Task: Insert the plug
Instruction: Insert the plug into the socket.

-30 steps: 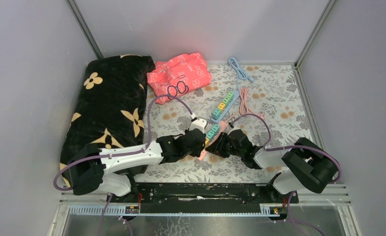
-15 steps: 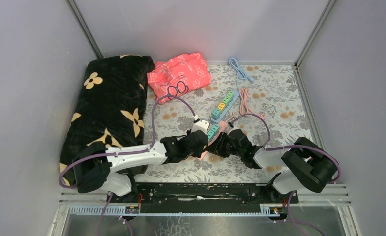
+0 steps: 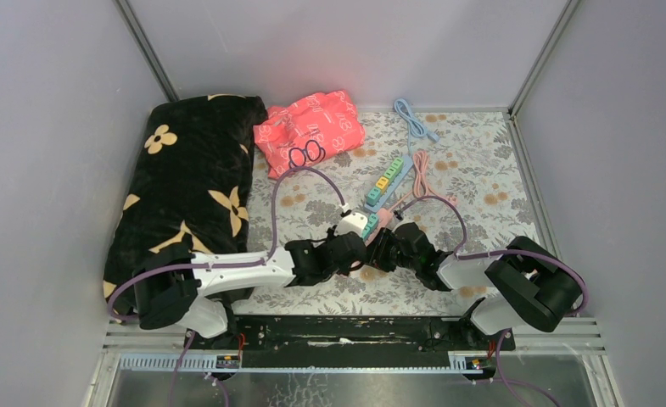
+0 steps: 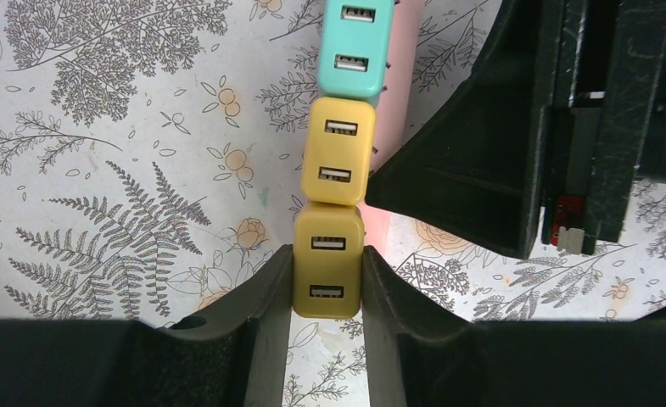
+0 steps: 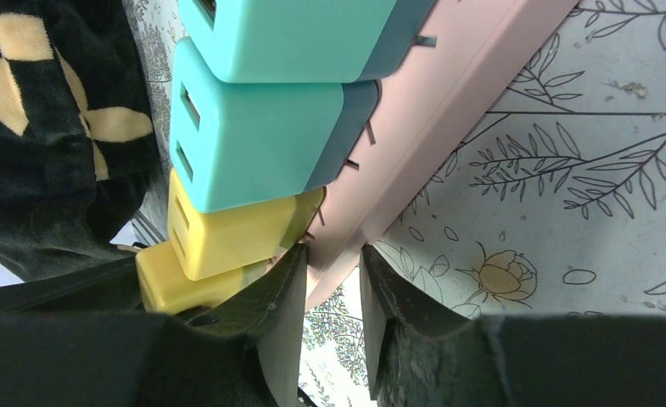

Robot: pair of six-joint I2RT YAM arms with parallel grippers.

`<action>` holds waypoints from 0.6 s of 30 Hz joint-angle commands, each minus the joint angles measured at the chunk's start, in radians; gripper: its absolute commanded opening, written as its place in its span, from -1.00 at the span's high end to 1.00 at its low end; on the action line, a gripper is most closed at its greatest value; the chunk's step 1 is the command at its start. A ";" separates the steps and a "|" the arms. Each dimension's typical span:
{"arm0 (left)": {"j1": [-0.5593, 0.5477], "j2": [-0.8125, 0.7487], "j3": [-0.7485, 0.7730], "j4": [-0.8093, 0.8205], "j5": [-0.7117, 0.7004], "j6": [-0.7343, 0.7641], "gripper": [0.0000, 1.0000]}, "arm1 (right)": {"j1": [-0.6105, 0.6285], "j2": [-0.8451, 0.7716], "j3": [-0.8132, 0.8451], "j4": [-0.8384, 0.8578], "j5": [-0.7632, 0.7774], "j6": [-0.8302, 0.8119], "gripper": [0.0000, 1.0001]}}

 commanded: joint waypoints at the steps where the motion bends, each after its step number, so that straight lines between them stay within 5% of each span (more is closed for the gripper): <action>1: -0.023 0.067 -0.003 0.018 0.025 -0.027 1.00 | 0.008 0.030 0.027 -0.018 -0.008 -0.014 0.33; 18: 0.018 0.032 -0.077 0.002 0.050 -0.097 1.00 | 0.007 0.045 0.028 -0.008 -0.017 -0.008 0.34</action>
